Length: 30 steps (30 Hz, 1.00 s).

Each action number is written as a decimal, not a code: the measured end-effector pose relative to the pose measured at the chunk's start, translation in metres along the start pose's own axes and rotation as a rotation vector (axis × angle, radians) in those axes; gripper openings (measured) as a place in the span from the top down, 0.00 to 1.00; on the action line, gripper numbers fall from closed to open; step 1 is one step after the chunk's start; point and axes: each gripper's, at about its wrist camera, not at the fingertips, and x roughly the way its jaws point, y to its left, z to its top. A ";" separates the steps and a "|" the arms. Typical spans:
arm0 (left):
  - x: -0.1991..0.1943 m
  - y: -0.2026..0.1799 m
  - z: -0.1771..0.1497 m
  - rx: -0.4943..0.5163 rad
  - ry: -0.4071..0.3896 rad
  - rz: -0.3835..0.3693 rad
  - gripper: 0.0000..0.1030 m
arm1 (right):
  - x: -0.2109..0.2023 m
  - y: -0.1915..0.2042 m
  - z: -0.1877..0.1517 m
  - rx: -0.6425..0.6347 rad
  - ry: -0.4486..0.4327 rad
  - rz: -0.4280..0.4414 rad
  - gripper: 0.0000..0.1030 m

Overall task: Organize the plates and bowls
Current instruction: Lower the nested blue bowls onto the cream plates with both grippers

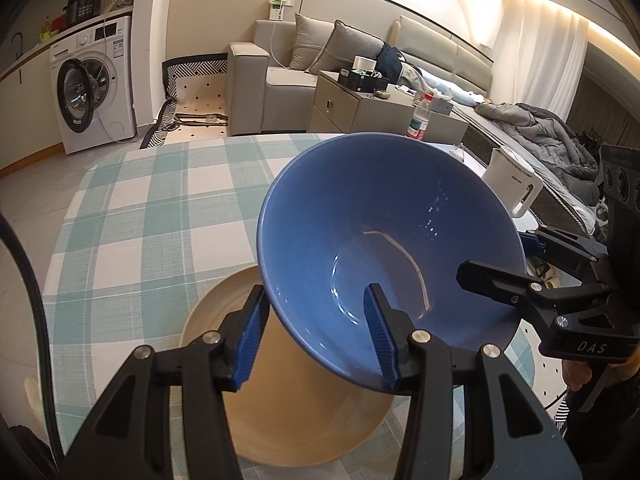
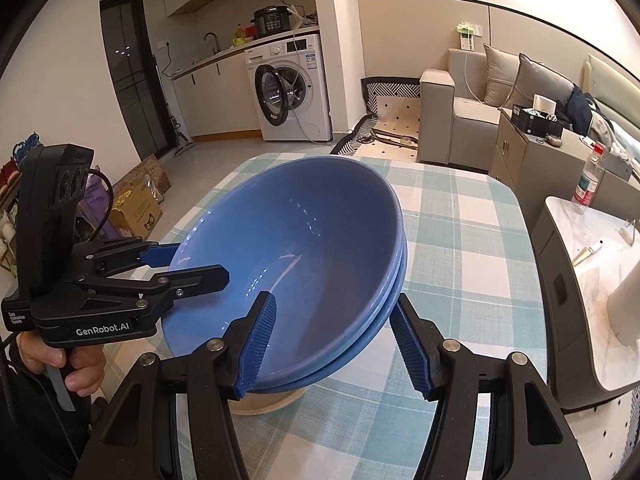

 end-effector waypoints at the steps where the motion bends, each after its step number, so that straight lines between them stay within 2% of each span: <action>1: -0.001 0.002 -0.001 -0.002 -0.001 0.003 0.54 | 0.001 0.002 0.000 -0.001 -0.002 0.006 0.41; 20: -0.013 0.040 -0.012 -0.053 -0.012 0.063 0.54 | 0.037 0.029 0.003 -0.013 0.028 0.072 0.41; 30: -0.005 0.059 -0.018 -0.083 0.006 0.085 0.54 | 0.064 0.038 0.003 -0.020 0.065 0.084 0.41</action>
